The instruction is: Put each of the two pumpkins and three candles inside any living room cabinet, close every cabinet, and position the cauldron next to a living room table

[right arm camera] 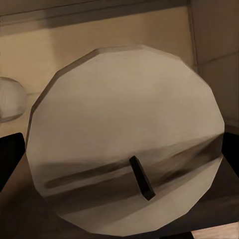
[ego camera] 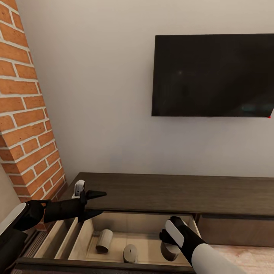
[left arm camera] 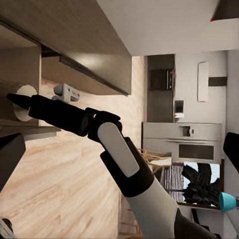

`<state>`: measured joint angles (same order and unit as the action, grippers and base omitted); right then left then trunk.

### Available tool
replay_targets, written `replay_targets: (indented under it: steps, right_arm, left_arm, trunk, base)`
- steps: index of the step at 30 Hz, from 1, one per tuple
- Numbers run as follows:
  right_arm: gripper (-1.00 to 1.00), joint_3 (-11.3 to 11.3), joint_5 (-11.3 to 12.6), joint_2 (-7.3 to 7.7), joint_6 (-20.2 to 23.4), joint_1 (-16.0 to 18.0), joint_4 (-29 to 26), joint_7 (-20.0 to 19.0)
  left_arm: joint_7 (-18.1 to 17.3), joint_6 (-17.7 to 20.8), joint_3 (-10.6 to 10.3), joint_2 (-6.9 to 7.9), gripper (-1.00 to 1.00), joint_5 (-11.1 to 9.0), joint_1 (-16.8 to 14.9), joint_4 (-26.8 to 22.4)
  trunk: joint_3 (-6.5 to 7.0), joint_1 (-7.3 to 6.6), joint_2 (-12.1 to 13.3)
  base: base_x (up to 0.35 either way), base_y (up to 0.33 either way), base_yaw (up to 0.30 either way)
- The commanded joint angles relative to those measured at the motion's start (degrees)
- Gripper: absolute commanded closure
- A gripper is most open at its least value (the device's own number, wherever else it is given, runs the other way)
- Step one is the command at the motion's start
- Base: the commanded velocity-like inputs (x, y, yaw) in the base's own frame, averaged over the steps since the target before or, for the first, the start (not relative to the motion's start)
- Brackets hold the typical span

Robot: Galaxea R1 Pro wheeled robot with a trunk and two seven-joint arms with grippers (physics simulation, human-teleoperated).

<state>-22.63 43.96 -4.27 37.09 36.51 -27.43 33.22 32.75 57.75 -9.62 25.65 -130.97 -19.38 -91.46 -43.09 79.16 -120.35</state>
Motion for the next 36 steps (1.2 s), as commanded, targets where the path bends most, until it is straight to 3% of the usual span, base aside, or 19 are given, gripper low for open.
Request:
replay_targets:
  steps: [1, 36]
  right_arm:
    - [1.00, -0.40, 0.60, 0.05, 0.09, 0.05, -0.08, 0.53]
    - [1.00, -0.39, 0.60, 0.12, 0.04, 0.05, -0.01, 0.45]
  left_arm:
    - [0.43, -0.05, -0.08, 0.09, -1.00, -0.61, -0.05, -0.03]
    - [-1.79, -0.10, -0.82, 1.06, -1.00, -0.52, 0.08, -0.36]
  trunk:
    - [-0.06, -0.01, -0.03]
    - [-0.24, 0.21, -0.43]
  base:
    - [0.000, 0.000, 0.000]
    - [0.055, 0.000, 0.000]
